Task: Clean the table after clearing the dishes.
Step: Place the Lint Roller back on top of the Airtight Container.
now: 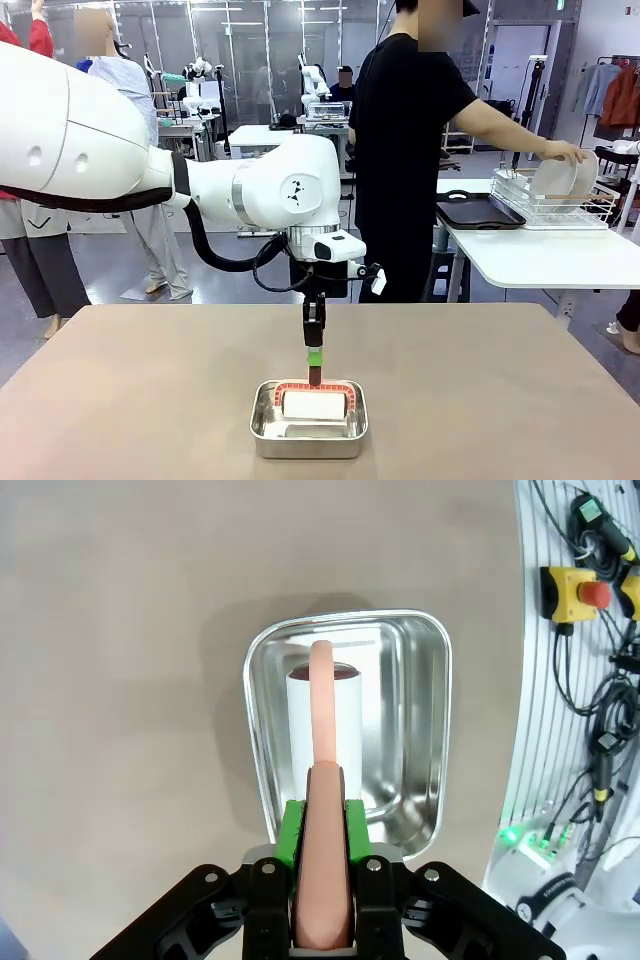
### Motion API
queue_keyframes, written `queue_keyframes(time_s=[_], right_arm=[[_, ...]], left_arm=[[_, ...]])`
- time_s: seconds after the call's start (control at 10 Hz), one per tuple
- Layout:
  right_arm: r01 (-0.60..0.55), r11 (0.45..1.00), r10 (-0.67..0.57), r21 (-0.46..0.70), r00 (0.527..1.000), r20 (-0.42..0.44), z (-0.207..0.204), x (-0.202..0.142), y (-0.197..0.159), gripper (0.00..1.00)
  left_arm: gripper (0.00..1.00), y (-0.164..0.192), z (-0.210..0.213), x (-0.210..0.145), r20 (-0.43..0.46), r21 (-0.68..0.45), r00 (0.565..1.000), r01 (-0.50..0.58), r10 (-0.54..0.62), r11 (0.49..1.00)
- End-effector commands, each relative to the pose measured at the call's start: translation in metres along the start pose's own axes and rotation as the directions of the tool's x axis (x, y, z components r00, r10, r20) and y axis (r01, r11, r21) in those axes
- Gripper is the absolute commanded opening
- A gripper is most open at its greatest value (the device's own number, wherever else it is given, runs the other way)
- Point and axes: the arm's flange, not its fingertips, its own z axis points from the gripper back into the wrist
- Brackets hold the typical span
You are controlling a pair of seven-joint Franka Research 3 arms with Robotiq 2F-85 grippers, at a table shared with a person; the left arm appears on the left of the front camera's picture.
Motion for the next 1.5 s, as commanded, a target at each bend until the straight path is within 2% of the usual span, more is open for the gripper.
queue_keyframes(time_s=[0.0,0.4,0.7,1.1,1.2,1.3,1.4], right_arm=[[-0.007,1.000,0.007,-0.004,1.000,-0.013,0.004,-0.002,0.002,1.00],[-0.007,1.000,0.007,-0.004,1.000,-0.013,0.004,-0.002,0.002,1.00],[-0.007,1.000,0.007,-0.004,1.000,-0.013,0.004,-0.002,0.002,1.00],[-0.007,1.000,0.007,-0.004,1.000,-0.013,0.004,-0.002,0.002,1.00],[-0.007,1.000,0.007,-0.004,1.000,-0.013,0.004,-0.002,0.002,1.00],[-0.007,1.000,0.007,-0.004,1.000,-0.013,0.004,-0.002,0.002,1.00],[-0.007,1.000,0.007,-0.004,1.000,-0.013,0.004,-0.002,0.002,1.00]], left_arm=[[0.21,0.009,0.004,0.002,-0.023,-0.020,1.000,-0.021,0.020,1.000],[0.21,0.020,-0.015,-0.015,0.000,-0.041,0.998,-0.066,0.066,0.997],[0.21,0.023,-0.034,-0.013,0.001,-0.036,1.000,0.002,-0.002,0.999],[0.21,0.026,-0.035,-0.013,-0.008,-0.045,1.000,-0.012,0.012,0.999],[0.29,0.025,-0.031,-0.013,-0.003,-0.042,1.000,-0.011,0.011,0.999],[0.55,0.025,-0.029,-0.013,0.001,-0.040,1.000,-0.009,0.009,0.999],[0.65,0.024,-0.026,-0.012,0.008,-0.034,1.000,-0.003,0.003,0.999]])
